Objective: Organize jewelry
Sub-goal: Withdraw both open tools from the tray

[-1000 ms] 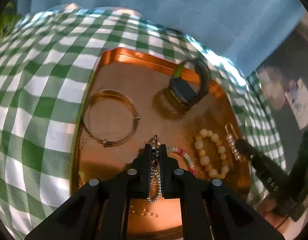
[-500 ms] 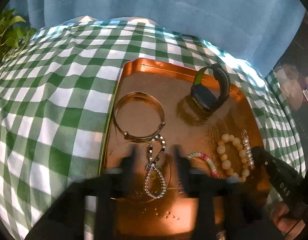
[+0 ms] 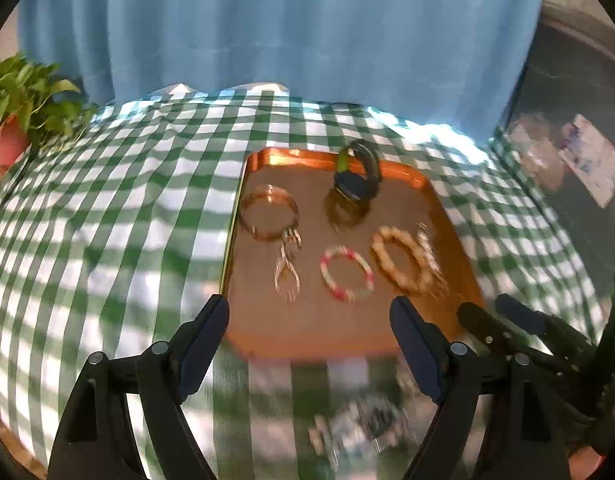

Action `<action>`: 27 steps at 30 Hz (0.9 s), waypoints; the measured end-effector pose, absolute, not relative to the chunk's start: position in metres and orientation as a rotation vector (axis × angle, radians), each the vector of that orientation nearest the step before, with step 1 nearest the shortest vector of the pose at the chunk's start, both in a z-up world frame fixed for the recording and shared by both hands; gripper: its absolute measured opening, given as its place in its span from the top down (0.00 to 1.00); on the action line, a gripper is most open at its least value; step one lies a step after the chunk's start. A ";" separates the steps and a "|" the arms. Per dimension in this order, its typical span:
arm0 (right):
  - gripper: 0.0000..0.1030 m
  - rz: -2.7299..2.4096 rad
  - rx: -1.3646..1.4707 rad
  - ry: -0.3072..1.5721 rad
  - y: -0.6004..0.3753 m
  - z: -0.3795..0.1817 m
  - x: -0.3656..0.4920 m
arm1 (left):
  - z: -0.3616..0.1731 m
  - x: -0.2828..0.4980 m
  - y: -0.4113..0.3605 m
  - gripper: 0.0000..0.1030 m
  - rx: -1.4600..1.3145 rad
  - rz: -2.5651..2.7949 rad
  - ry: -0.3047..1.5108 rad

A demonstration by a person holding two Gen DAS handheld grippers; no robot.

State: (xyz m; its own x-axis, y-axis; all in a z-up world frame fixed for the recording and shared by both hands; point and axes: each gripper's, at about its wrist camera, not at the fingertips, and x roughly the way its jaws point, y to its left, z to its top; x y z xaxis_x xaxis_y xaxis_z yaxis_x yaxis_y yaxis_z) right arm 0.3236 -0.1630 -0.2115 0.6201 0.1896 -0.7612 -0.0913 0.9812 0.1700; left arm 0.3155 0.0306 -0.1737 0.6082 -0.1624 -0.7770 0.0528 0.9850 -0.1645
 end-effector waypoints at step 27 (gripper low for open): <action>0.25 0.197 0.049 0.741 -0.145 -0.109 0.096 | -0.089 0.106 0.061 0.19 -0.112 -0.179 0.668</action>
State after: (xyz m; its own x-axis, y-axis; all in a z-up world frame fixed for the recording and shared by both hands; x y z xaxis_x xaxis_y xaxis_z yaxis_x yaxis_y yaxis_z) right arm 0.0958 -0.1448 -0.1088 0.7200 0.1953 -0.6660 -0.1606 0.9804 0.1139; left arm 0.1057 0.0610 -0.0893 0.7706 -0.2008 -0.6049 0.1289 0.9786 -0.1606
